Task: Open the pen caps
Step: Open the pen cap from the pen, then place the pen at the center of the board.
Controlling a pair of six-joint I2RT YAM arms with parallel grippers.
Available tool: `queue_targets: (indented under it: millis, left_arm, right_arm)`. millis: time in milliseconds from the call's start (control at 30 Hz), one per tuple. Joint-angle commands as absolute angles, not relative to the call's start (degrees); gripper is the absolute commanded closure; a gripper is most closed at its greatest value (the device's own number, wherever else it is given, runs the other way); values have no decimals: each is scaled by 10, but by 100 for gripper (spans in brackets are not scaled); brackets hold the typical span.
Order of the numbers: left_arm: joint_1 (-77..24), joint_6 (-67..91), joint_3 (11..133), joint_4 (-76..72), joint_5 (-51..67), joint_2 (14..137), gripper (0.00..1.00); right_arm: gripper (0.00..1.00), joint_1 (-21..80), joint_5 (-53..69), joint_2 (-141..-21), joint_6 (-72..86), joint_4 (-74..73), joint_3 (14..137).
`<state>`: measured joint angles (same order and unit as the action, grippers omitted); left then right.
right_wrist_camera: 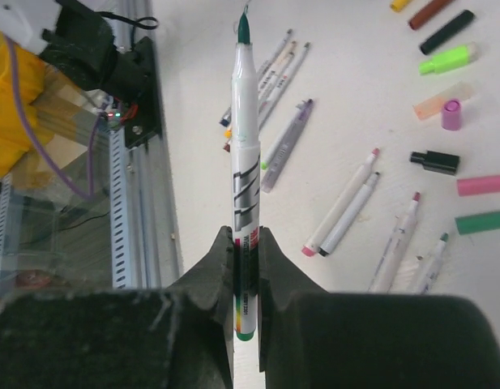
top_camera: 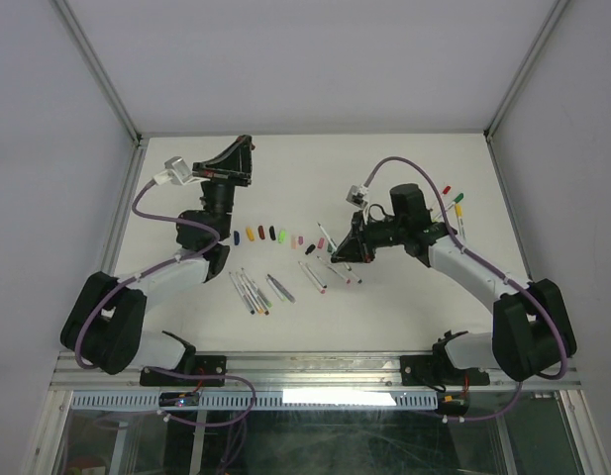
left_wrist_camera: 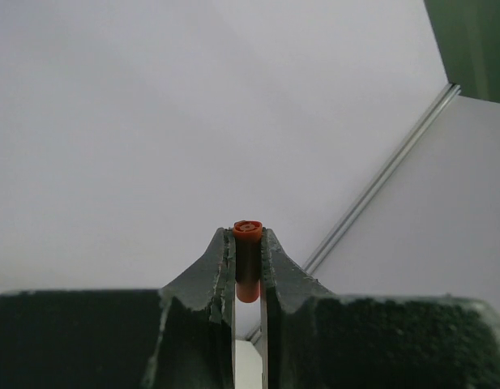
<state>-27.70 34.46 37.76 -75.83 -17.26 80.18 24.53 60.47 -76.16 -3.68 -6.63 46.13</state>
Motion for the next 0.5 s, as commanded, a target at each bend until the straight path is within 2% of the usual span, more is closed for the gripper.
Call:
queue_targets:
  millis: [0, 167, 467]
  left_arm:
    - [-278, 371, 358, -732, -125, 741, 100]
    - [-278, 411, 295, -636, -78, 677, 100]
    - [-278, 453, 217, -545, -10, 595, 100]
  right_arm:
    - [100, 247, 466, -758, -135, -147, 504]
    - [100, 244, 339, -788, -196, -214, 534]
    - [100, 240, 251, -869, -237, -318, 579]
